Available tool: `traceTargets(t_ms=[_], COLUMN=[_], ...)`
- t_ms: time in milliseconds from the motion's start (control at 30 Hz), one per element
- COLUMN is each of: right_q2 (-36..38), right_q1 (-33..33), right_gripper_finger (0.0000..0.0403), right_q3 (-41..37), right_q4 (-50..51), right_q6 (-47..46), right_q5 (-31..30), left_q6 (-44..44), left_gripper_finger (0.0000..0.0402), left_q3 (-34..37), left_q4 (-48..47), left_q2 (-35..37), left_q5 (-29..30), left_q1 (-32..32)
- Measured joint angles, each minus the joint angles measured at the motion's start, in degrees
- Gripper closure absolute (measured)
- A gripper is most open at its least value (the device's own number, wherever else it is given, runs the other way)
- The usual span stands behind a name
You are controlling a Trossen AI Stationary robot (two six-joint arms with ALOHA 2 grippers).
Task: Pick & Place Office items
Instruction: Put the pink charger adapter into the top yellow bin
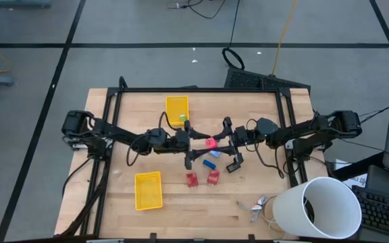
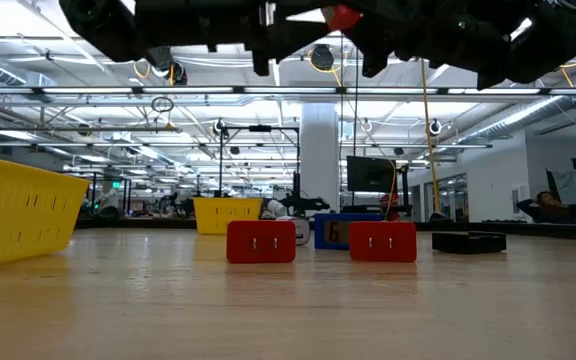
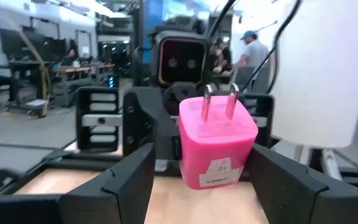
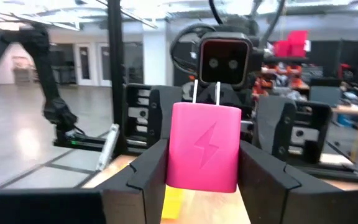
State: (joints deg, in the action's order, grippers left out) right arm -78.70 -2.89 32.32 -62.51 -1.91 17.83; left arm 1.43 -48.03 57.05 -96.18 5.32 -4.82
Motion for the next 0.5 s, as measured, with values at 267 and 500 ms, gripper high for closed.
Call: traceTargets(t_ms=[267,500], right_q2=[-0.04,-0.09], right_q1=[0.01,0.01], right_gripper_finger=[0.0247,0.0249], right_q3=[0.02,0.02], right_q4=[-0.02,0.41], right_q6=[-0.02,-0.07], right_q5=[1.82,1.91], left_q6=[-0.26,-3.45], left_gripper_finger=[0.0151,0.0151], left_q3=[-0.94,-0.96], left_q4=[-0.12,-0.34], left_q2=[-0.38,-0.05], left_q5=[-1.96,-2.64], left_q1=[0.00,0.02])
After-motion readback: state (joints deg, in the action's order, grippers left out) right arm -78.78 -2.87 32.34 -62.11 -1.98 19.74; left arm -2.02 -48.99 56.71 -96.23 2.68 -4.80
